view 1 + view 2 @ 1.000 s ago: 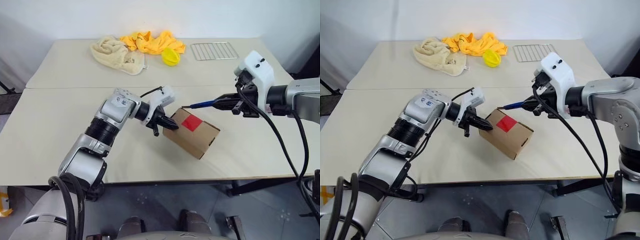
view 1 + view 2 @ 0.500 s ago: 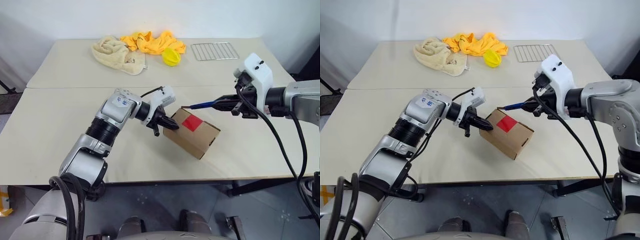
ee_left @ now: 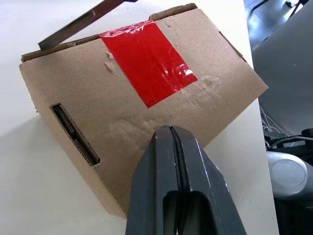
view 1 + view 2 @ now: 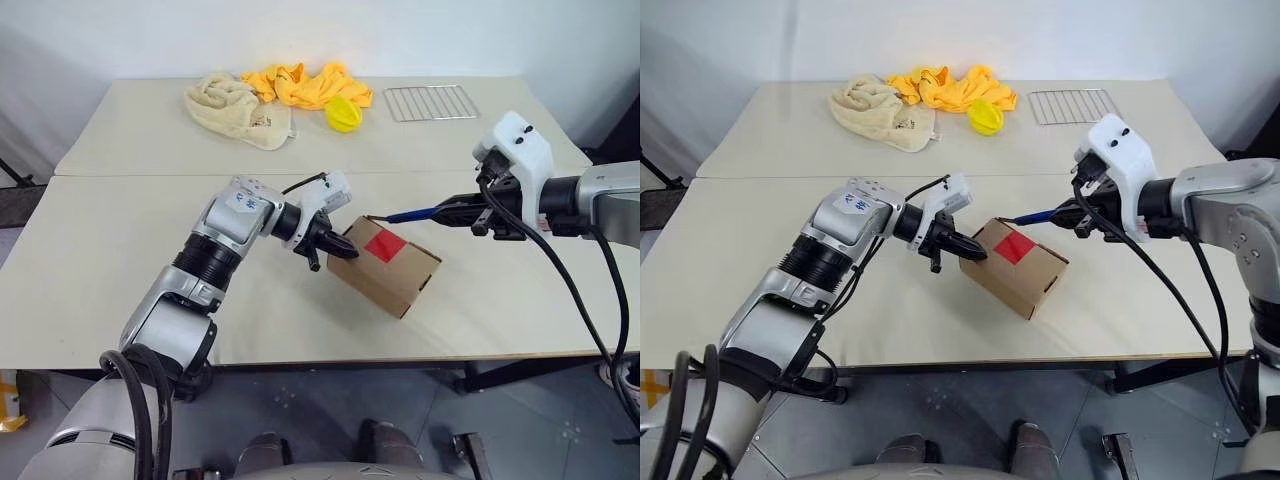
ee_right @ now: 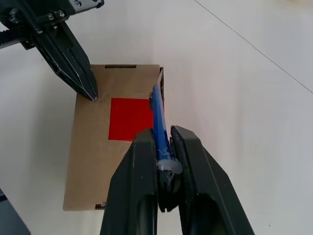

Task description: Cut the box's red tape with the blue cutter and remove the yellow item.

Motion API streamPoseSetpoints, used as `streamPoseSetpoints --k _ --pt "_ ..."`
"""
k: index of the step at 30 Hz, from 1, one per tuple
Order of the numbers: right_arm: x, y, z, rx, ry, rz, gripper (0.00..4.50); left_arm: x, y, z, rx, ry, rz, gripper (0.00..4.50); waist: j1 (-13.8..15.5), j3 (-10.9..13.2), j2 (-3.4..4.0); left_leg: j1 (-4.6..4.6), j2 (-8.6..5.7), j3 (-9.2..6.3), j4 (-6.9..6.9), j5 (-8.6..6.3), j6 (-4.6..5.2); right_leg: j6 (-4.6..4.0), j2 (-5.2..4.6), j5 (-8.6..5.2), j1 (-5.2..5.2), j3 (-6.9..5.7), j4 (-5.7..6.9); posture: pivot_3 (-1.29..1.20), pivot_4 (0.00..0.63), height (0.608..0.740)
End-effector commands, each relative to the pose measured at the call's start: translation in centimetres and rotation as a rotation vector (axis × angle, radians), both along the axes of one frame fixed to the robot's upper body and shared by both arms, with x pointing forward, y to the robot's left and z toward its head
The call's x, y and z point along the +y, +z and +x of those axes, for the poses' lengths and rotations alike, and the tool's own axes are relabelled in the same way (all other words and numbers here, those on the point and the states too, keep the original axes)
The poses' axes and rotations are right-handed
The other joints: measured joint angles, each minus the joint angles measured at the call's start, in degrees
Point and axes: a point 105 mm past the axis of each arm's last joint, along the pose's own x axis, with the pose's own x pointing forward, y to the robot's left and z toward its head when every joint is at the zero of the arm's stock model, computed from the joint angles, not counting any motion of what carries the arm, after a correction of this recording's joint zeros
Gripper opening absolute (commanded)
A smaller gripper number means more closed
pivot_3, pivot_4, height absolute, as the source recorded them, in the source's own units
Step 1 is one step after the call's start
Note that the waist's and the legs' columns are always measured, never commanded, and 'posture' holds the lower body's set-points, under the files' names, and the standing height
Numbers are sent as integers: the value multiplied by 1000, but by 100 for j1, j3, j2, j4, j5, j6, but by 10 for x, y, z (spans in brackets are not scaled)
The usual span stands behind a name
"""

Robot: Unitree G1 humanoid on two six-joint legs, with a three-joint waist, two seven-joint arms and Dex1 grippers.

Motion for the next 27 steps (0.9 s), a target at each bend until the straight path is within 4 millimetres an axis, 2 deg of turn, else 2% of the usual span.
streamPoseSetpoints --k 1,15,23,27 --pt "-4 5 -1 -16 -7 -23 154 3 -1 5 -11 32 28 0 7 0 0 0 0 0 0 0 0 0 0 0 0 0 0 0 150 740" --pt "-7 7 -7 18 14 -51 154 3 -2 9 -16 52 27 0 28 0 0 0 0 -2 6 0 1 -2 0 1 2 0 2 0 150 740" --pt "-6 8 0 13 8 -49 154 2 -3 10 -22 50 28 0 23 0 0 0 0 -2 8 -1 1 -3 0 2 2 0 4 0 150 740" --pt "-1 9 12 26 9 -51 154 2 -6 8 -24 26 46 0 13 0 0 1 0 -1 11 0 1 -5 0 3 2 2 6 0 150 740"
